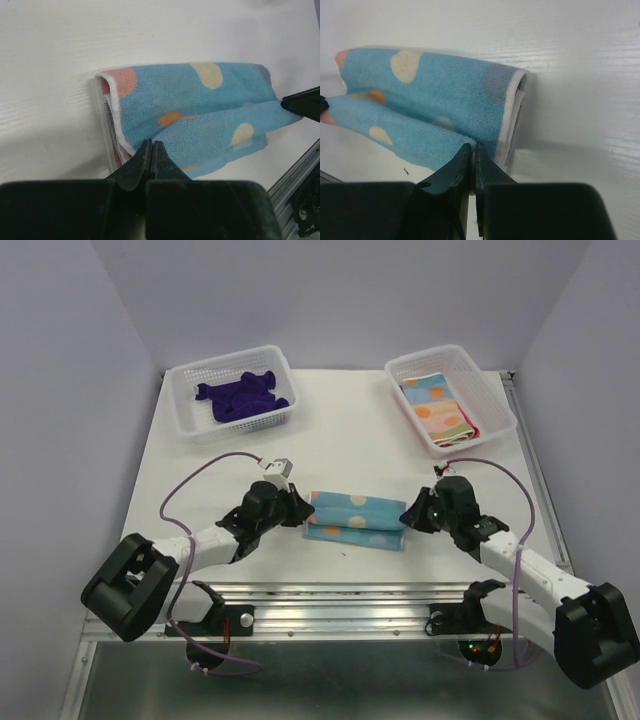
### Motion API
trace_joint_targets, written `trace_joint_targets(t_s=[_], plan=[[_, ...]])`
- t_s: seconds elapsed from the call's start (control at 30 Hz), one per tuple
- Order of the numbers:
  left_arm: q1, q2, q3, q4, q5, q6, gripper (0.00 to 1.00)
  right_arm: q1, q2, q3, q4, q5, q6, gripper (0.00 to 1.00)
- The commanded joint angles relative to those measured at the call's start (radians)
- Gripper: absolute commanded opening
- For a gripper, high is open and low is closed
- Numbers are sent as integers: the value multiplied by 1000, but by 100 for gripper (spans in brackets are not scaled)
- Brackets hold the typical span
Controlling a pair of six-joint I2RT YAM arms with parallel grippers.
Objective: Fold and stack the towels
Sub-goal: Fold the towel
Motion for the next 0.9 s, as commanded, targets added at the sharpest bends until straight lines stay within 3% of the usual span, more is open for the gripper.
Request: trace_joint_targets(t_s=[0.0, 0.07, 0.1, 0.13, 0.17, 0.2, 0.23, 0.3, 0.4, 0.57, 0.87], plan=[[-8, -41, -26, 44, -11, -15, 0, -4, -40, -44, 3, -37, 19, 9], [-10, -46, -43, 39, -2, -21, 0, -6, -55, -66, -5, -66, 28, 11], [-10, -48, -46, 32, 5, -22, 0, -6, -62, -75, -4, -80, 37, 17], [-10, -52, -47, 25, 25, -30, 3, -6, -77, -95, -5, -109, 44, 20], [-11, -58, -50, 16, 35, -35, 12, -6, -85, -102, -14, -121, 51, 26], [-16, -89, -52, -8, 38, -42, 20, -6, -95, -110, -25, -141, 65, 45], [-20, -110, -56, -21, 30, -51, 32, -6, -106, -115, -40, -149, 70, 50], [-25, -190, -75, -68, 1, -68, 99, -6, -160, -126, -91, -163, 70, 53], [-30, -306, -81, -172, -66, -93, 99, -6, -256, -123, -163, -137, 82, 73], [-30, -414, -86, -243, -157, -110, 99, -4, -310, -93, -209, -39, 76, 87], [-33, -376, -75, -243, -160, -110, 99, -6, 6, 42, -116, 98, 85, 87]])
